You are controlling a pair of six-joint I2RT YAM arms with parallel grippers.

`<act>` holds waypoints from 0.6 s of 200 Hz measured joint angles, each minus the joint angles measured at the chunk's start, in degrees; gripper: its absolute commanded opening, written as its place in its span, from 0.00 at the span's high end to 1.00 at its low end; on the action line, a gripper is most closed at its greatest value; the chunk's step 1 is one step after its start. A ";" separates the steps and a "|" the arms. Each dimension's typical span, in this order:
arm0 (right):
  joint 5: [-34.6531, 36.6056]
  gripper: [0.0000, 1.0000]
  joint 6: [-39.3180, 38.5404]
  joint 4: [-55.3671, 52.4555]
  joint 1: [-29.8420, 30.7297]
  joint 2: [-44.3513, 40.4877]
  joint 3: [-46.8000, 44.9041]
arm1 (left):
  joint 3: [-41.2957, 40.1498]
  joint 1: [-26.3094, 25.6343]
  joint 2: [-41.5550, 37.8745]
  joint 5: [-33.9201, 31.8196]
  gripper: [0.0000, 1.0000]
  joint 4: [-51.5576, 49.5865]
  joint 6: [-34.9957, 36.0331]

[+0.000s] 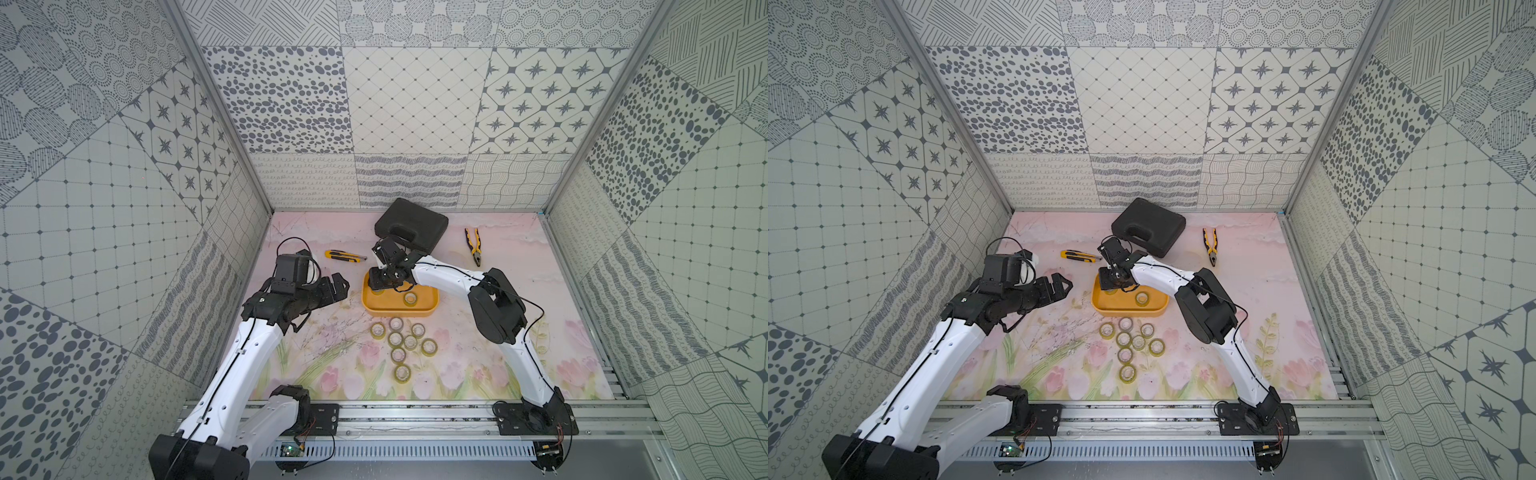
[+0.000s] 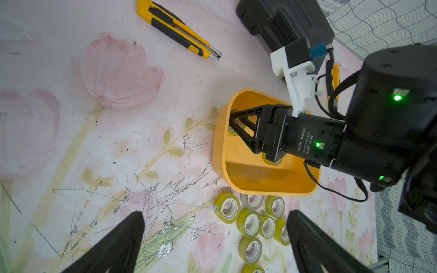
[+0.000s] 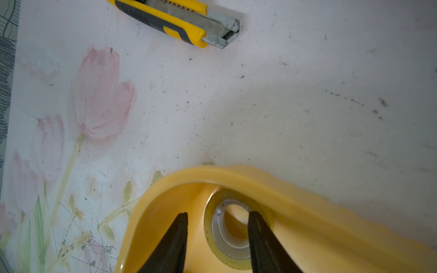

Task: Put the transparent tape into the storage box
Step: Place the tape in the storage box.

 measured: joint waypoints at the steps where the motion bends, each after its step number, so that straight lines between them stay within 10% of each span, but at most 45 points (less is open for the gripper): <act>1: 0.00 0.50 0.00 0.00 0.00 0.00 0.00 | 0.00 0.00 0.00 0.00 0.01 0.00 0.00; 50: 0.63 0.45 -0.79 0.20 0.00 -6.71 -5.97 | -0.02 0.00 0.59 0.24 0.01 0.00 0.00; 120: 5.33 0.45 -2.91 3.13 -0.07 -37.40 -28.17 | -0.94 -0.04 0.70 1.97 0.01 0.28 -0.07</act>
